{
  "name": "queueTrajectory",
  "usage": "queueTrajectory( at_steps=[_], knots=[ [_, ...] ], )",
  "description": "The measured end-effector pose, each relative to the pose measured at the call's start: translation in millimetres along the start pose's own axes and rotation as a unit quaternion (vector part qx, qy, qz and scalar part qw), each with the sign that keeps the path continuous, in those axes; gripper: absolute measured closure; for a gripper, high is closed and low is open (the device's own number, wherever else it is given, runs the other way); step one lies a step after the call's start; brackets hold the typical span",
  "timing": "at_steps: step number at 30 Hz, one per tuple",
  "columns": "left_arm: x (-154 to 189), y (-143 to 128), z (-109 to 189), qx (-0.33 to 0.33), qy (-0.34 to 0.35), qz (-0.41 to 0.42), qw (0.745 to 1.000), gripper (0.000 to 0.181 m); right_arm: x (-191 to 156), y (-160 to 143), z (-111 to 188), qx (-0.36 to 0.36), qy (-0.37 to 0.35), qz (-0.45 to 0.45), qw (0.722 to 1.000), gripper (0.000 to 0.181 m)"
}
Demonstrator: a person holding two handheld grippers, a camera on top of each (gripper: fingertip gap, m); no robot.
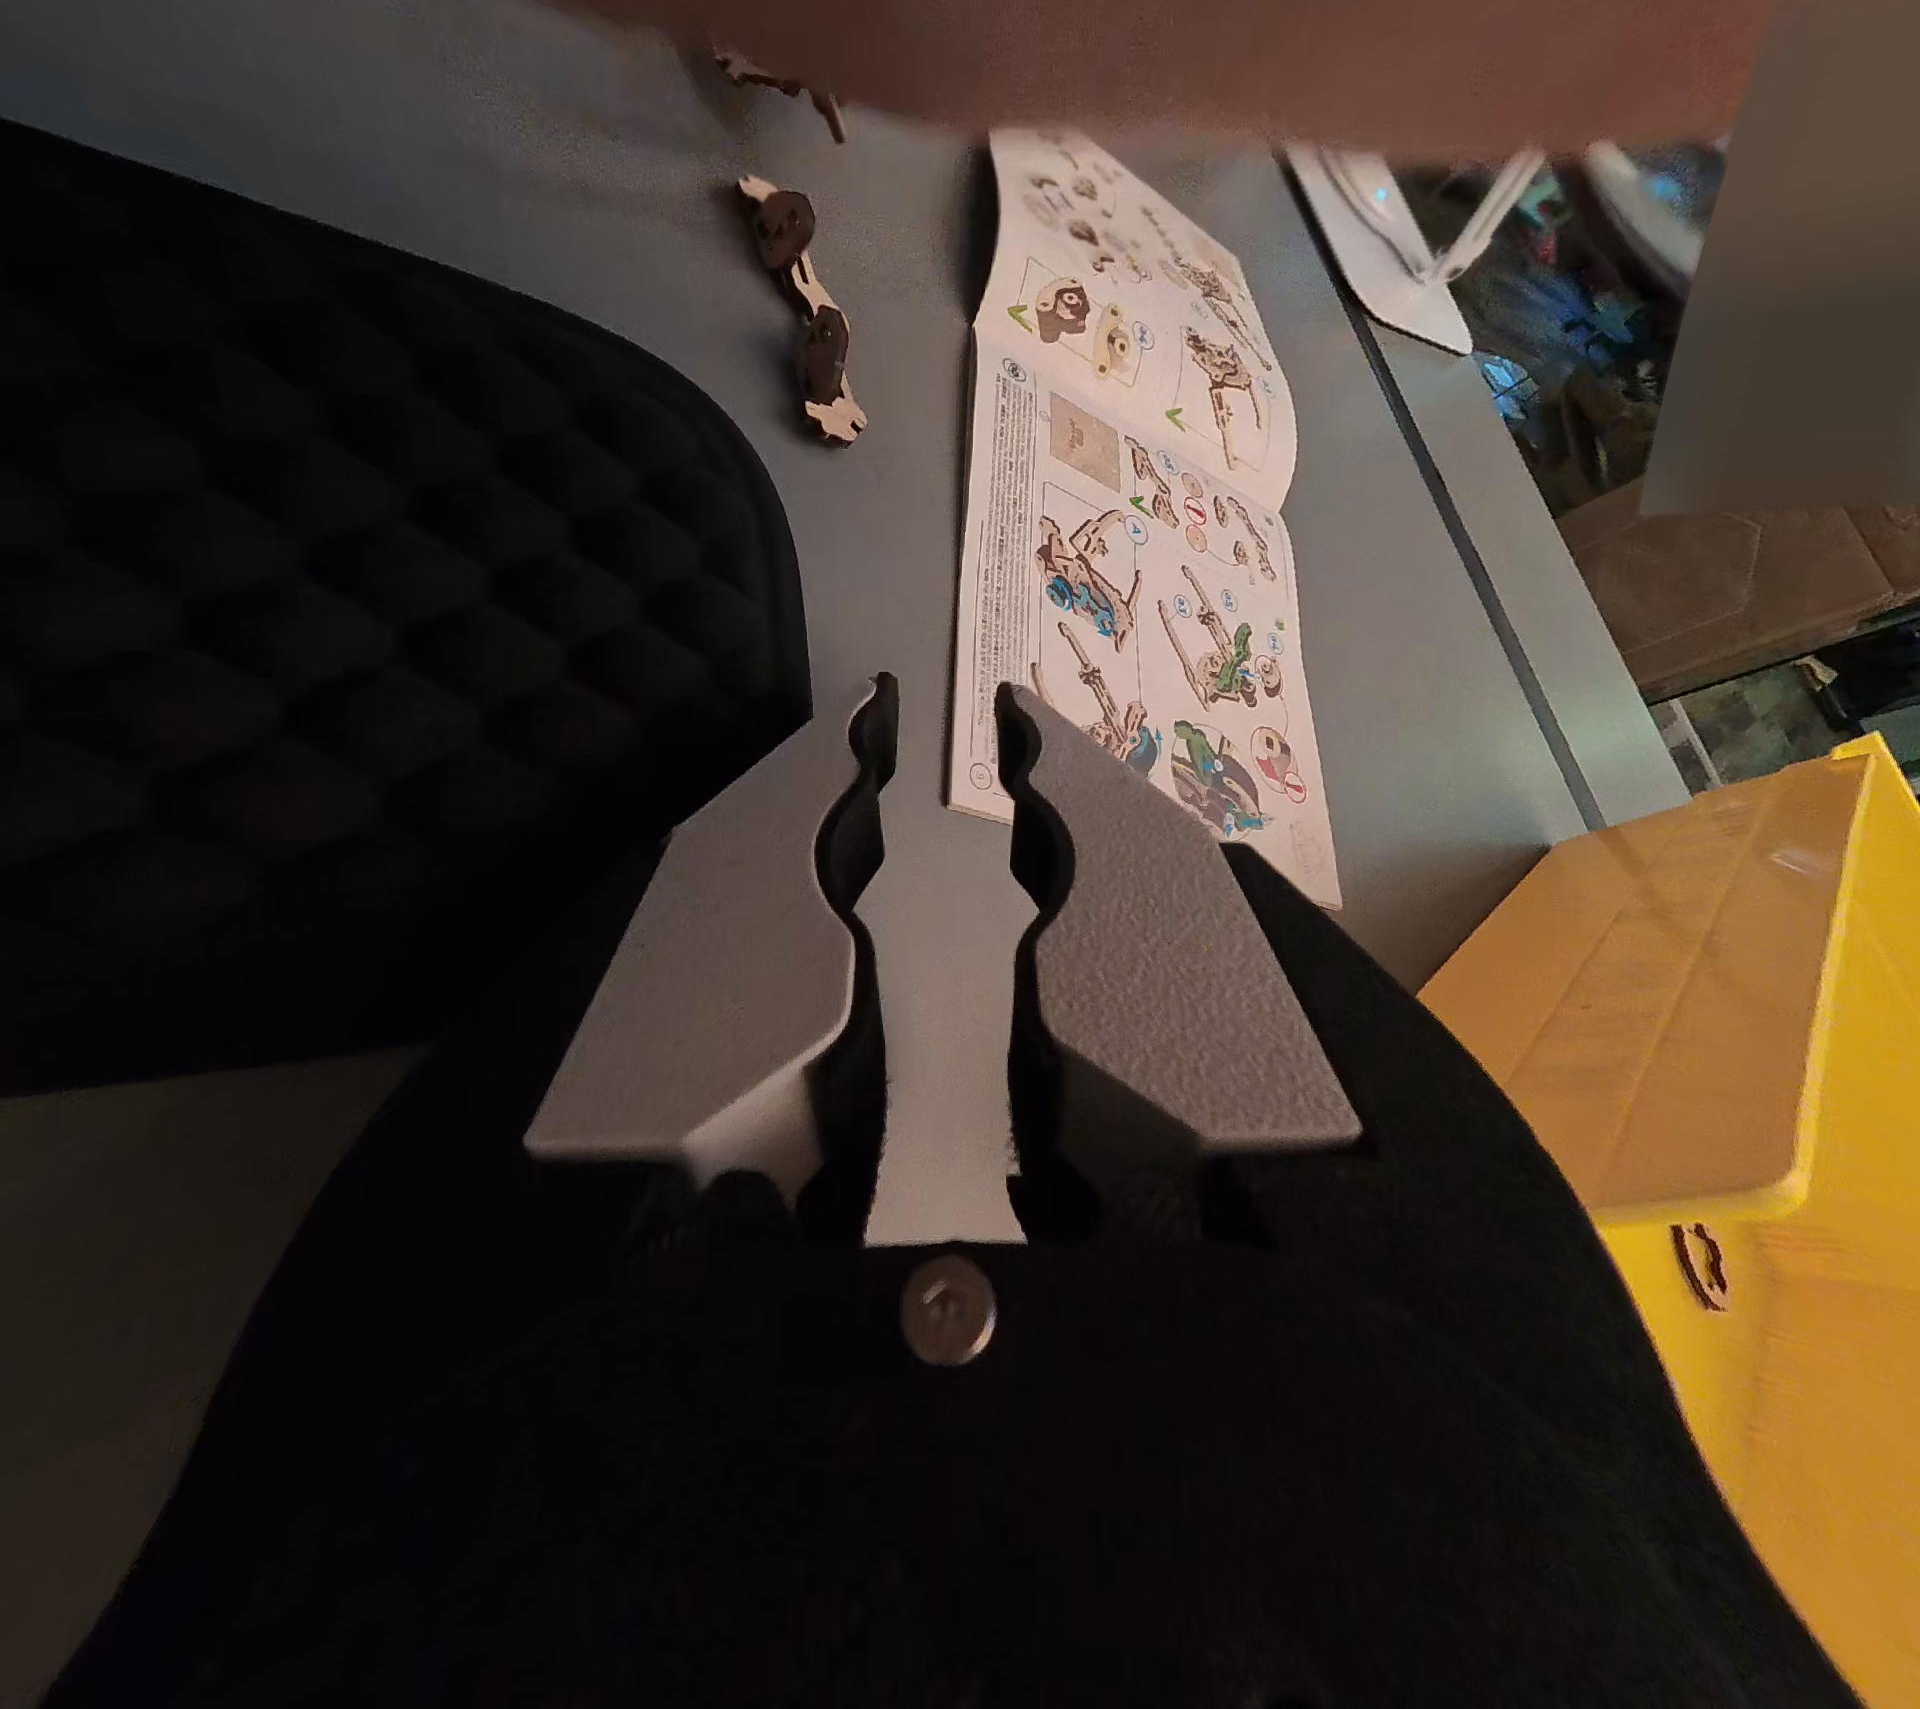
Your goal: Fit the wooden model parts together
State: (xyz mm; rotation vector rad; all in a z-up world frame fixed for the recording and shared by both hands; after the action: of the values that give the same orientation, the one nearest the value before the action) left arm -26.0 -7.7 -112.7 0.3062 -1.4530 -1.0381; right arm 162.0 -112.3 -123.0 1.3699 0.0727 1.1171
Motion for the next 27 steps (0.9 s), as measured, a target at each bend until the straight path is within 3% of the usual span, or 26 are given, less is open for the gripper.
queueTrajectory(
  at_steps=[10,17,27],
  knots=[
    [1,4,1,0.010,-0.003,-0.002,1.000,0.181,1,3,-9,0.007,0.001,-0.037,0.999,0.164],
    [3,6,2,0.027,-0.008,0.004,1.000,0.181,-13,36,-38,0.043,0.056,-0.068,0.995,0.164],
    [4,6,9,0.033,-0.010,0.009,0.999,0.181,-18,44,-81,0.009,0.129,-0.170,0.977,0.164]
  ],
)
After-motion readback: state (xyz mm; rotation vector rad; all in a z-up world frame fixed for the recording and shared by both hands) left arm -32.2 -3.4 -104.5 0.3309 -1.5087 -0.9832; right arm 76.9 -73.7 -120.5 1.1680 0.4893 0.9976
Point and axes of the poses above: each gripper's, where its closed fingertips meet, z back along the fingers, y out of its top, x = y × z across the jaws, the point moved 2 cm from there along z, back along the fingers, and after that the axes turned 13 degrees about x, right-handed, at the moved point
